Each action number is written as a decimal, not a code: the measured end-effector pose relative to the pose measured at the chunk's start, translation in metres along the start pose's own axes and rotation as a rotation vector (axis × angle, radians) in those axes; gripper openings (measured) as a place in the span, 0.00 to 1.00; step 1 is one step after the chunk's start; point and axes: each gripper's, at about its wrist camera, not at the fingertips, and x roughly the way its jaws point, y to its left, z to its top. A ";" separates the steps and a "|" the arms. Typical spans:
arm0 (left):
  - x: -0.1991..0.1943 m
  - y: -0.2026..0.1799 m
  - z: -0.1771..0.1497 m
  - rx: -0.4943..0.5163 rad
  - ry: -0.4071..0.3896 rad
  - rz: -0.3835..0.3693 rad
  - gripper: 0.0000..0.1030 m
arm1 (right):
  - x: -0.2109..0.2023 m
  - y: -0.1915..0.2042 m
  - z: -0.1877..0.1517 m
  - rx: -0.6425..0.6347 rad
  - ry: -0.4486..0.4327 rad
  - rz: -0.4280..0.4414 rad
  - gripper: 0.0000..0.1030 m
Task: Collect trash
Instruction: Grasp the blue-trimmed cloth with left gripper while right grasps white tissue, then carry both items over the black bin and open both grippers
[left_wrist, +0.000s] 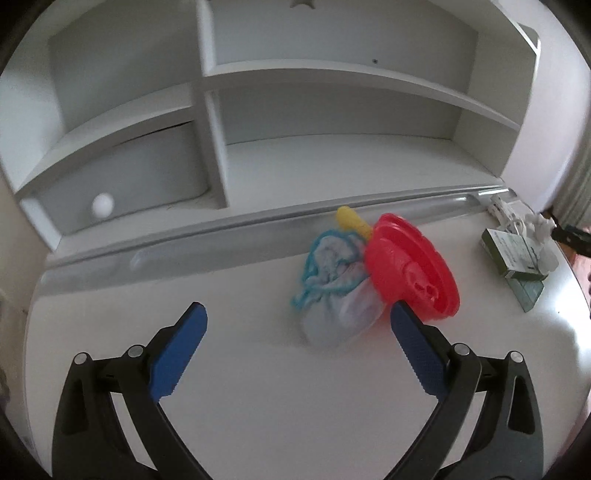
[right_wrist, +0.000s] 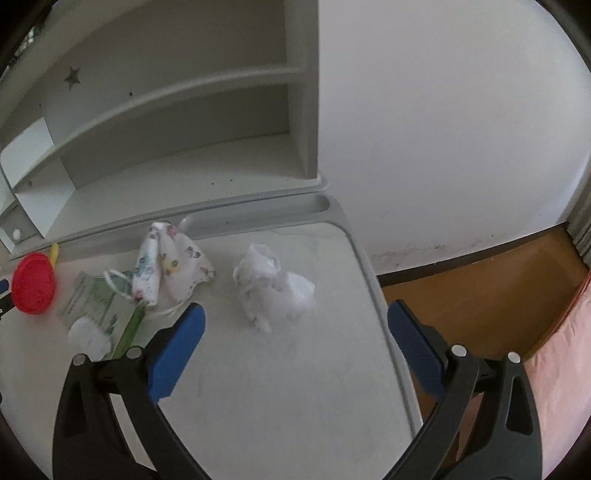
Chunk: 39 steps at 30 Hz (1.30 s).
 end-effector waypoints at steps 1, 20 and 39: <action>0.003 0.000 0.002 0.009 0.001 0.002 0.94 | 0.004 0.001 0.001 -0.003 0.006 0.004 0.93; 0.010 0.002 0.001 -0.021 -0.002 -0.065 0.21 | 0.010 0.026 0.007 -0.046 0.035 0.099 0.40; -0.104 -0.096 0.010 0.141 -0.184 -0.187 0.21 | -0.127 -0.021 -0.045 0.036 -0.111 0.088 0.40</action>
